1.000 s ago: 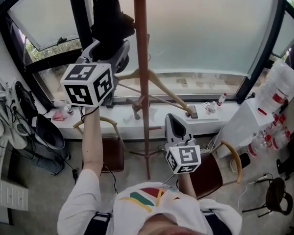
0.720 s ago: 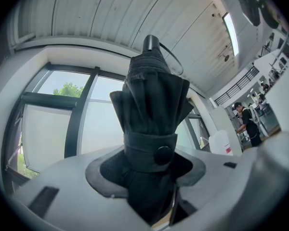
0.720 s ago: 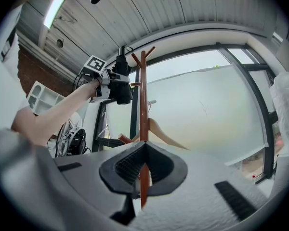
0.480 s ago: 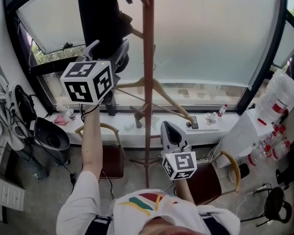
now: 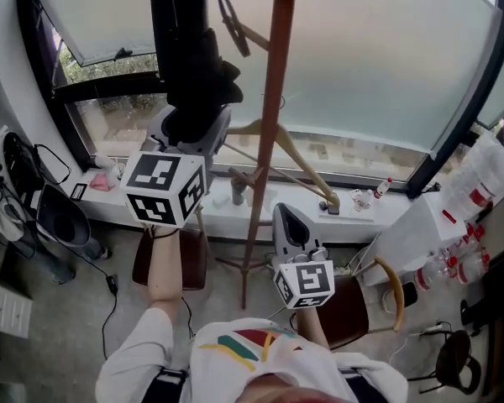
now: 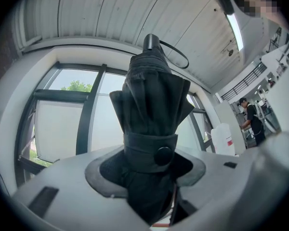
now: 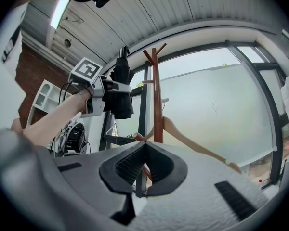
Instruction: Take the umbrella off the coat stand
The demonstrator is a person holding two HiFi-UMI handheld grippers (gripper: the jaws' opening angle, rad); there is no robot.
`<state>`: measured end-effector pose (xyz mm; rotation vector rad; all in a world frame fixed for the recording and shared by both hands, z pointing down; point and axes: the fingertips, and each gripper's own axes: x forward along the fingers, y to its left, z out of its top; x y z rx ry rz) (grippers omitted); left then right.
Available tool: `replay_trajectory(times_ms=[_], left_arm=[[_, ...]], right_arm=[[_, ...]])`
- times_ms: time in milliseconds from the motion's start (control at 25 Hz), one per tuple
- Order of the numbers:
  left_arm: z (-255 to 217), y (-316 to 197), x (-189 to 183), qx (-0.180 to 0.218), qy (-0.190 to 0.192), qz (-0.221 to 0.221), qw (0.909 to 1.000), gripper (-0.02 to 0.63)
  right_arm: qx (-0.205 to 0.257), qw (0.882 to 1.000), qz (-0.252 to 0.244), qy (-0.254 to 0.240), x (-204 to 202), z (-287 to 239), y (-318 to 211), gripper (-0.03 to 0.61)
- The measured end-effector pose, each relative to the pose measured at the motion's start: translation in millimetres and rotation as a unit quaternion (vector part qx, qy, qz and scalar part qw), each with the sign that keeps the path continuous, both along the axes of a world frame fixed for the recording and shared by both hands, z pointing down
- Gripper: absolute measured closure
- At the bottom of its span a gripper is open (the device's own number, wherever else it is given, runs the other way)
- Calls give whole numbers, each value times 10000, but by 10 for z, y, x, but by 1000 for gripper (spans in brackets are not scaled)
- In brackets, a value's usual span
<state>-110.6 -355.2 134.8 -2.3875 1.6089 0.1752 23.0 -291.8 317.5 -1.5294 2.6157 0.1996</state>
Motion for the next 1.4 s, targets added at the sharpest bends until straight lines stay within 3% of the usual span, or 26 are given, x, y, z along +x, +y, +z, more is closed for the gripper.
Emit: replay_trajectory(times_ms=[120,280,600,760,1240,1400], left_arm=[[266,50,-26,-96,39,-63,9999,382],[682,116,-26,-122,367,54,9992,382],[1464,296,-53,-152,508,-301,9981,382],[1790,379,-8,-360,605,-428,9966,382],[2288,604,3,-675,788,-631,9926,382],[2355,613,5,-749,822,-598,9920,382]], right_arm=[[-62,10000,-33,60,-54,22,-31,578],[-21,9999,-110,110,-117,42,-53,578],[113,9998,-71,155,-157,92,-54,578],[142,9998,-28,118,-149,117,-58,578],[-18,9998,-9,175,-231,382,-28,578],[-324,9988,-21,364,-290,538,-13,578]])
